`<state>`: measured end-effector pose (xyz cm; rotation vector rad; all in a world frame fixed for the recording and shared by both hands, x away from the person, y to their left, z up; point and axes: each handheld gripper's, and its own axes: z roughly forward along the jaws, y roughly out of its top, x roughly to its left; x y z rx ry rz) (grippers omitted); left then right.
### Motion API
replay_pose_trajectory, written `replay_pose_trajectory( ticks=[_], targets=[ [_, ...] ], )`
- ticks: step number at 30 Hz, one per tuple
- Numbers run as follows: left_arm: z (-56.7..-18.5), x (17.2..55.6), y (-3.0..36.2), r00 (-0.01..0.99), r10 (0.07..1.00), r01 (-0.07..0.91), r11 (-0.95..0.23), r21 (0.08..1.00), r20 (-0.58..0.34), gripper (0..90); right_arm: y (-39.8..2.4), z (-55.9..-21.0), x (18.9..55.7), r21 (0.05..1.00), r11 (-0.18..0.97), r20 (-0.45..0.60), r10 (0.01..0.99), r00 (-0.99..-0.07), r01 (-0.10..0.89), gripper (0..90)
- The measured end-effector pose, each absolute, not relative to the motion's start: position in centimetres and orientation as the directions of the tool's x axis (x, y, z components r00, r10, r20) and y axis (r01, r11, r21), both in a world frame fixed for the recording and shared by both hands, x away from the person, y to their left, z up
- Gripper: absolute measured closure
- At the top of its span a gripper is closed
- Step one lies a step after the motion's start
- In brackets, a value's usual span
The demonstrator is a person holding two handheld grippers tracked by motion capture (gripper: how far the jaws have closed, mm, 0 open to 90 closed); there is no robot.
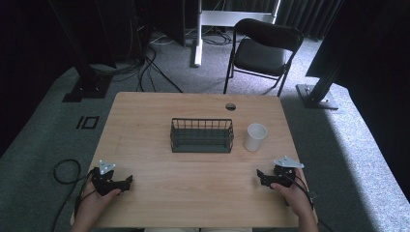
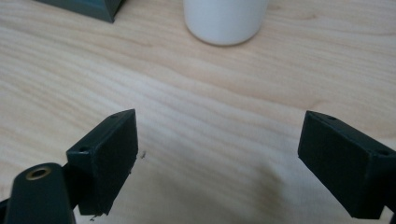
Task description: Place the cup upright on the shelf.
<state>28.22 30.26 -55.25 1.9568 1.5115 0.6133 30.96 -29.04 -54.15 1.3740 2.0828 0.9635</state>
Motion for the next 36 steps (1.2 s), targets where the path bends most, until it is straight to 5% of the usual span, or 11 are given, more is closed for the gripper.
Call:
replay_pose_trajectory(
  ticks=[36],
  targets=[
    [-55.2, 28.2, 30.2, 0.249, 0.969, 0.699, -0.183, 0.691, 0.005, 2.6, -26.4, -51.9, 37.5, 0.855, 0.150, 0.033, 0.940, -0.340, 0.497, 11.8]
  ],
)
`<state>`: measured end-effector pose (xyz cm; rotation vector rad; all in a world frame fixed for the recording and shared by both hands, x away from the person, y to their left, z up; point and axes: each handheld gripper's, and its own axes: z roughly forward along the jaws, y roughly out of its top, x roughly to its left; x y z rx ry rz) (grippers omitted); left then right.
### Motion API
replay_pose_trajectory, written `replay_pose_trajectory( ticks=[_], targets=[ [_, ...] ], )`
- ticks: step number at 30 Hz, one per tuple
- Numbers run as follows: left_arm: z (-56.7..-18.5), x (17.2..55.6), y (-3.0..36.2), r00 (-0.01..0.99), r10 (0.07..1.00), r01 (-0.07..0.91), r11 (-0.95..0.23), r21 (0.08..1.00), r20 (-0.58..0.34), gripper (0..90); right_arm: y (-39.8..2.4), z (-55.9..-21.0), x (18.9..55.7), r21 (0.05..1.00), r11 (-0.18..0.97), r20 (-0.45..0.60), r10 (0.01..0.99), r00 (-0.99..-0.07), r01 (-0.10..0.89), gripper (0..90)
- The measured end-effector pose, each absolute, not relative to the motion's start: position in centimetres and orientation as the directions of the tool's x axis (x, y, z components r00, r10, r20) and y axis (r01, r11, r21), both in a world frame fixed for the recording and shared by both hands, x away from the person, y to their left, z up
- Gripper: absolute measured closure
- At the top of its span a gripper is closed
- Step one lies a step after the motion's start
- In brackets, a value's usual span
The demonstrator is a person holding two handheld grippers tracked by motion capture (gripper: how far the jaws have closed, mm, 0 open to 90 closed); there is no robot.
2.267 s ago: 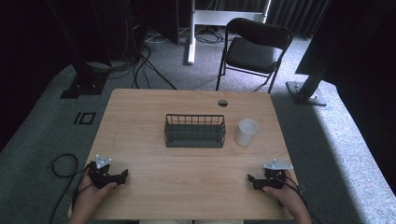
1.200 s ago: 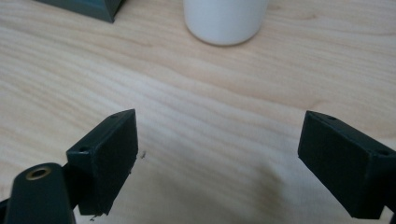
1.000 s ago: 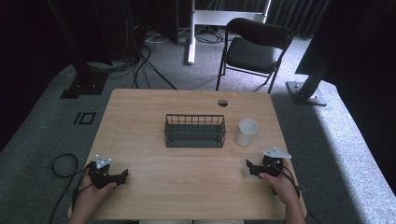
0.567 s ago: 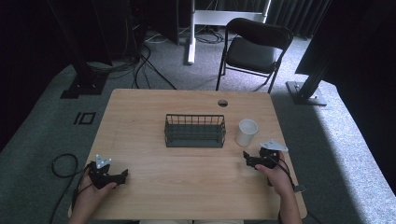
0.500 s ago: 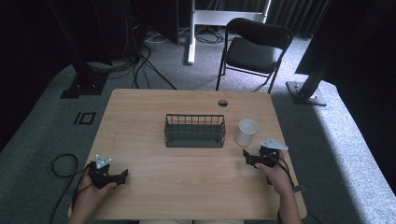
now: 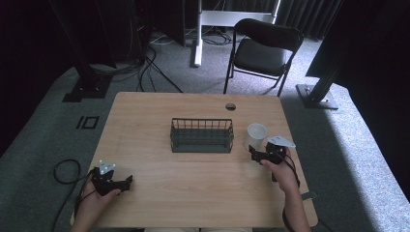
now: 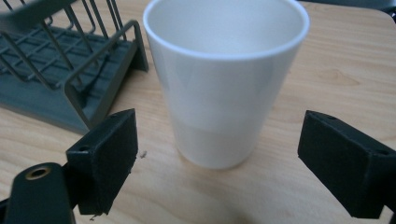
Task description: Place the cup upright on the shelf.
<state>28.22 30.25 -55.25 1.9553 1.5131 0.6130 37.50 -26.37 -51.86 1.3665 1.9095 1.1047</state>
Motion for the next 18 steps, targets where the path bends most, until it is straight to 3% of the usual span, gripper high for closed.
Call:
replay_pose_trajectory(
  ticks=[18],
  targets=[
    [-55.2, 28.2, 30.3, 0.250, 0.968, 0.699, -0.184, 0.691, 0.006, 2.6, -25.3, -51.2, 39.4, 0.890, 0.087, 0.062, 0.949, -0.308, 0.447, 11.8]
  ],
)
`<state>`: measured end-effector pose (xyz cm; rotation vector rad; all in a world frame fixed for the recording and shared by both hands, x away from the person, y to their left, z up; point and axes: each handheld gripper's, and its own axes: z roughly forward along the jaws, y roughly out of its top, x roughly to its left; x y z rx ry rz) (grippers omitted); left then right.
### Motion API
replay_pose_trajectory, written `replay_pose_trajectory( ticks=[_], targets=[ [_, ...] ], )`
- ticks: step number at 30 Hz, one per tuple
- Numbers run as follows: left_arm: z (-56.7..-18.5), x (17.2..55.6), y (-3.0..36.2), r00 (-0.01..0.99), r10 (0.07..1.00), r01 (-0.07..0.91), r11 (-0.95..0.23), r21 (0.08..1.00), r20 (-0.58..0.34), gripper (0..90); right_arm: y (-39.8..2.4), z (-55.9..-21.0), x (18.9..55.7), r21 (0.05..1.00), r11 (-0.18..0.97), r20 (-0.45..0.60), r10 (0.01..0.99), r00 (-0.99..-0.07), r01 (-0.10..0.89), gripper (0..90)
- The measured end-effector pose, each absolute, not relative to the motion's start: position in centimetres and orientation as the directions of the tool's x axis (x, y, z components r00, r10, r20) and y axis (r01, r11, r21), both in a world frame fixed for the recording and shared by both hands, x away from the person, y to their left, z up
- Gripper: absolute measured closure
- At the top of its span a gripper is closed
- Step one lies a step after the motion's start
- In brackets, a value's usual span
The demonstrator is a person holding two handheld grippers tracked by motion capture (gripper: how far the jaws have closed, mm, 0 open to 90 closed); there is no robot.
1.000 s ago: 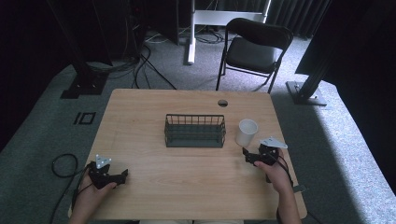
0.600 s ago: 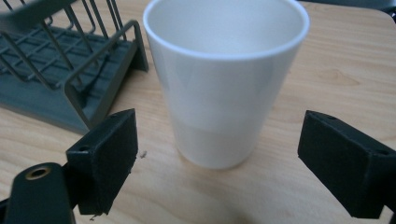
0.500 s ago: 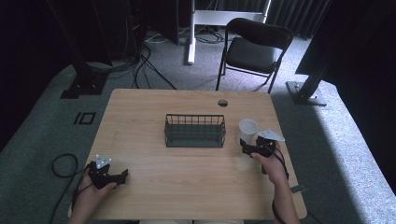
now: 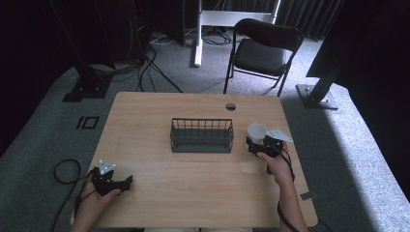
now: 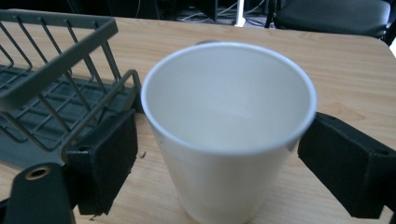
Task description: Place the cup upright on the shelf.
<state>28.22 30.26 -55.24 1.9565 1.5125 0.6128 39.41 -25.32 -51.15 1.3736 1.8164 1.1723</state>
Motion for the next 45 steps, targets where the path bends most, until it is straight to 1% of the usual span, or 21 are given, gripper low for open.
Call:
replay_pose_trajectory(
  ticks=[6, 8, 10, 12, 17, 29, 34, 42, 45],
  targets=[
    [-55.2, 28.2, 30.3, 0.249, 0.968, 0.699, -0.184, 0.691, 0.005, 2.6, -25.0, -51.2, 39.8, 0.894, 0.084, 0.055, 0.954, -0.295, 0.439, 12.0],
    [-55.2, 28.2, 30.2, 0.249, 0.969, 0.699, -0.183, 0.691, 0.005, 2.6, -25.0, -51.2, 39.9, 0.898, 0.085, 0.050, 0.955, -0.291, 0.433, 13.8],
    [-55.2, 28.2, 30.3, 0.249, 0.968, 0.699, -0.184, 0.691, 0.005, 2.6, -24.9, -51.1, 39.9, 0.901, 0.089, 0.039, 0.958, -0.284, 0.424, 18.6],
    [-55.2, 28.2, 30.2, 0.249, 0.968, 0.699, -0.184, 0.691, 0.005, 2.6, -25.0, -51.0, 40.0, 0.902, 0.088, 0.032, 0.962, -0.270, 0.422, 19.4],
    [-55.2, 28.2, 30.3, 0.249, 0.968, 0.699, -0.184, 0.691, 0.005, 2.6, -24.9, -50.5, 39.9, 0.897, 0.110, 0.028, 0.952, -0.304, 0.428, 19.7],
    [-55.2, 28.2, 30.3, 0.249, 0.968, 0.699, -0.184, 0.691, 0.005, 2.6, -24.5, -47.4, 39.9, 0.905, 0.112, 0.033, 0.943, -0.330, 0.411, 19.8],
    [-55.2, 28.2, 30.3, 0.249, 0.968, 0.699, -0.184, 0.691, 0.005, 2.6, -24.2, -46.0, 39.9, 0.916, 0.106, 0.032, 0.942, -0.333, 0.387, 19.9],
    [-55.2, 28.2, 30.3, 0.249, 0.968, 0.699, -0.184, 0.691, 0.005, 2.6, -23.2, -42.8, 39.9, 0.936, 0.119, 0.005, 0.936, -0.352, 0.331, 19.9],
    [-55.2, 28.2, 30.3, 0.250, 0.968, 0.699, -0.185, 0.691, 0.007, 2.6, -22.7, -41.8, 39.8, 0.942, 0.121, 0.005, 0.928, -0.373, 0.313, 19.8]
  ],
)
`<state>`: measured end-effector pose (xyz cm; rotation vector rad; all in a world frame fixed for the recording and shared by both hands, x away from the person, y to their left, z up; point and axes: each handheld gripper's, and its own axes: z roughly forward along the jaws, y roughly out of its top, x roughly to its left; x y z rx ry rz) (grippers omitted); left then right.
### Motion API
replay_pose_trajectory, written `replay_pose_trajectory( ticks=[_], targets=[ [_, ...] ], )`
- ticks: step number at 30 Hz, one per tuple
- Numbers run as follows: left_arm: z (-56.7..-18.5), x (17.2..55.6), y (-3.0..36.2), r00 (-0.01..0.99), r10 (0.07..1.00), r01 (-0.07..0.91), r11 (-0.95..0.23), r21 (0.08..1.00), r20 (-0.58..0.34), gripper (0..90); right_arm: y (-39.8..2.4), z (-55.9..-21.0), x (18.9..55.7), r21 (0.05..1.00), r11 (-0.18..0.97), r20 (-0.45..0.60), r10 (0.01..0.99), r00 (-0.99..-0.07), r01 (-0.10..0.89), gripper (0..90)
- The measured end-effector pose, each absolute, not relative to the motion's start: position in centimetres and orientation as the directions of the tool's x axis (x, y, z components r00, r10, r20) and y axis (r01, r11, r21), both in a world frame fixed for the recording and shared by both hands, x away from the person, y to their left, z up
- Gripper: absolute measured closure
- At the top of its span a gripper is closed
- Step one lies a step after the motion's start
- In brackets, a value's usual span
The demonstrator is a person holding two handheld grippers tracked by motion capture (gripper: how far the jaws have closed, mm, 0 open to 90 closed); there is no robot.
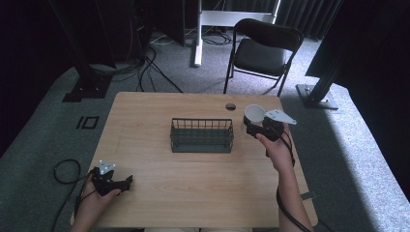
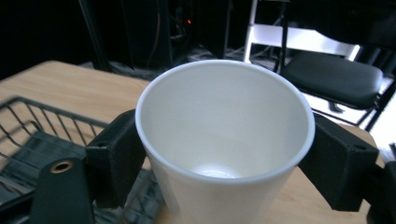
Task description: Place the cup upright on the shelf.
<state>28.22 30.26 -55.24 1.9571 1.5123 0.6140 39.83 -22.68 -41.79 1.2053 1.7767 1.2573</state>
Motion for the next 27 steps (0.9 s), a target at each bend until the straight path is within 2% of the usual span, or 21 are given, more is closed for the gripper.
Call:
replay_pose_trajectory(
  ticks=[10, 20, 27],
  targets=[
    [-55.2, 28.2, 30.2, 0.249, 0.969, 0.699, -0.183, 0.691, 0.005, 2.6, -20.4, -39.8, 39.5, 0.960, 0.122, 0.000, 0.901, -0.435, 0.253, 19.8],
    [-55.2, 28.2, 30.2, 0.248, 0.969, 0.699, -0.182, 0.692, 0.005, 2.6, -17.3, -39.2, 39.8, 0.962, 0.135, -0.005, 0.877, -0.480, 0.237, 19.9],
    [-55.2, 28.2, 30.2, 0.249, 0.969, 0.699, -0.183, 0.691, 0.005, 2.6, -13.0, -39.6, 40.3, 0.956, 0.170, -0.016, 0.844, -0.536, 0.239, 19.9]
  ],
)
